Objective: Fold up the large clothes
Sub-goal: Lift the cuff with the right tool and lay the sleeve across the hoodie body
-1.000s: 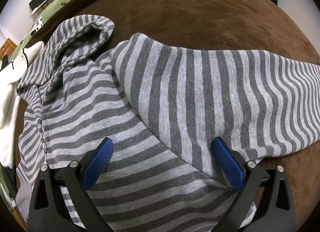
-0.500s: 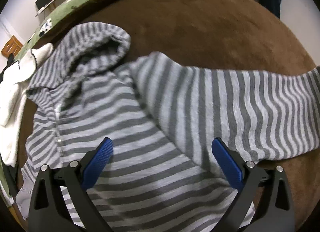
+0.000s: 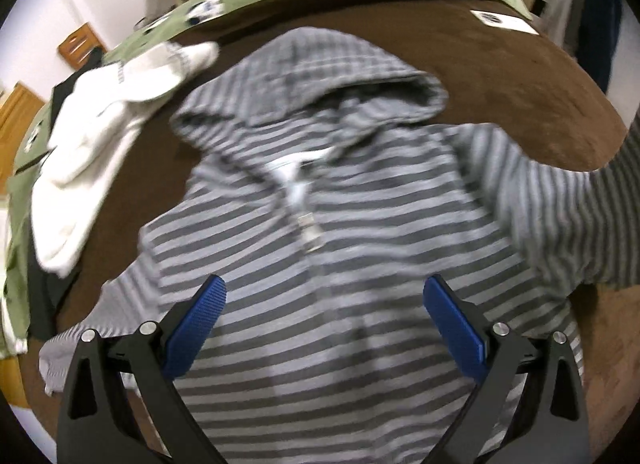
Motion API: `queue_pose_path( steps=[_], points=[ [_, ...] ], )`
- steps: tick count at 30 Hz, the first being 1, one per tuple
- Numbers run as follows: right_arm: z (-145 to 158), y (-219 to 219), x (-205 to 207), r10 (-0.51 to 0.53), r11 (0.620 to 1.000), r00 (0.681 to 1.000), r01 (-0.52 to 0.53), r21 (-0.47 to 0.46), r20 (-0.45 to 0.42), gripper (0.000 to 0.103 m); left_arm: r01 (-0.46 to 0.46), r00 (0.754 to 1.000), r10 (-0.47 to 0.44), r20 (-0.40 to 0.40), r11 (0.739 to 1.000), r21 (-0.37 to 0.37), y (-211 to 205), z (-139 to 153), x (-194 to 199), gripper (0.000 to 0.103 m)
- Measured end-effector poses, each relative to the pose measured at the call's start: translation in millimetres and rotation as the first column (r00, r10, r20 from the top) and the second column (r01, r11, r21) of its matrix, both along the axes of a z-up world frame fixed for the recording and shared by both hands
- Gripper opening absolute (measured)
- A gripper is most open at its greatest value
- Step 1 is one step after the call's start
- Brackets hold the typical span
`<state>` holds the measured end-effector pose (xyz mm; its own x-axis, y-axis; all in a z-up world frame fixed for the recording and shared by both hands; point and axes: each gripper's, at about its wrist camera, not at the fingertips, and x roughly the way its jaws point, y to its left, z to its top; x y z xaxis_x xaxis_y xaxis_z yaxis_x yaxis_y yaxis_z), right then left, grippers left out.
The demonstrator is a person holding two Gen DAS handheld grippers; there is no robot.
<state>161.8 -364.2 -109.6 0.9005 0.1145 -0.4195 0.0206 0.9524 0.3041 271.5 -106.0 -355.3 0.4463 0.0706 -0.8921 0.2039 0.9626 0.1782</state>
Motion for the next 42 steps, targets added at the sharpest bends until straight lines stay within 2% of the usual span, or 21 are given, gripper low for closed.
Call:
queue_pose_path(
  steps=[8,14,18,20,24,26,29,31,33,36,38,40,42],
  points=[
    [17,109,36,0.169,0.985,0.985,-0.170,0.027,0.035,0.013,-0.153,0.988,0.152,0.025,0.988,0.026,98,20,-23,0.097],
    [4,223,57,0.279,0.958,0.960,-0.278,-0.068,-0.003,0.013,-0.310,0.950,0.309,0.041,0.950,0.033,187,25,-48,0.097],
    [-39,281,67,0.344,0.933,0.935,-0.350,-0.084,-0.084,0.013,-0.395,0.919,0.395,0.019,0.919,0.017,239,14,-65,0.097],
    [-76,313,73,0.375,0.915,0.913,-0.393,-0.094,-0.163,0.014,-0.426,0.905,0.425,0.010,0.905,0.013,264,7,-73,0.097],
    [-150,355,78,0.402,0.886,0.868,-0.449,-0.114,-0.293,0.014,-0.447,0.894,0.447,0.003,0.894,-0.008,292,-10,-81,0.097],
    [-190,371,78,0.408,0.882,0.842,-0.464,-0.087,-0.352,0.015,-0.450,0.893,0.450,-0.001,0.893,-0.014,304,-20,-85,0.097],
    [-231,391,77,0.422,0.872,0.810,-0.486,-0.064,-0.407,0.016,-0.458,0.889,0.458,-0.007,0.889,-0.021,314,-30,-86,0.097],
    [-249,404,77,0.435,0.863,0.789,-0.503,-0.048,-0.434,0.017,-0.470,0.882,0.470,-0.008,0.882,-0.036,322,-35,-89,0.097],
    [-258,413,75,0.442,0.856,0.781,-0.514,-0.052,-0.441,0.018,-0.479,0.878,0.479,-0.011,0.877,-0.044,330,-38,-91,0.097],
    [-255,419,74,0.443,0.852,0.782,-0.519,-0.065,-0.439,0.022,-0.486,0.874,0.486,-0.015,0.872,-0.054,337,-37,-94,0.097],
    [-249,419,74,0.443,0.854,0.783,-0.517,-0.062,-0.436,0.035,-0.485,0.875,0.485,-0.013,0.873,-0.053,340,-32,-94,0.097],
    [-239,423,70,0.449,0.848,0.784,-0.525,-0.073,-0.428,0.062,-0.489,0.872,0.489,-0.001,0.871,-0.052,345,-24,-97,0.097],
    [-230,426,67,0.467,0.836,0.783,-0.543,-0.084,-0.409,0.074,-0.497,0.867,0.498,0.015,0.866,-0.048,350,-15,-102,0.097]
  ],
)
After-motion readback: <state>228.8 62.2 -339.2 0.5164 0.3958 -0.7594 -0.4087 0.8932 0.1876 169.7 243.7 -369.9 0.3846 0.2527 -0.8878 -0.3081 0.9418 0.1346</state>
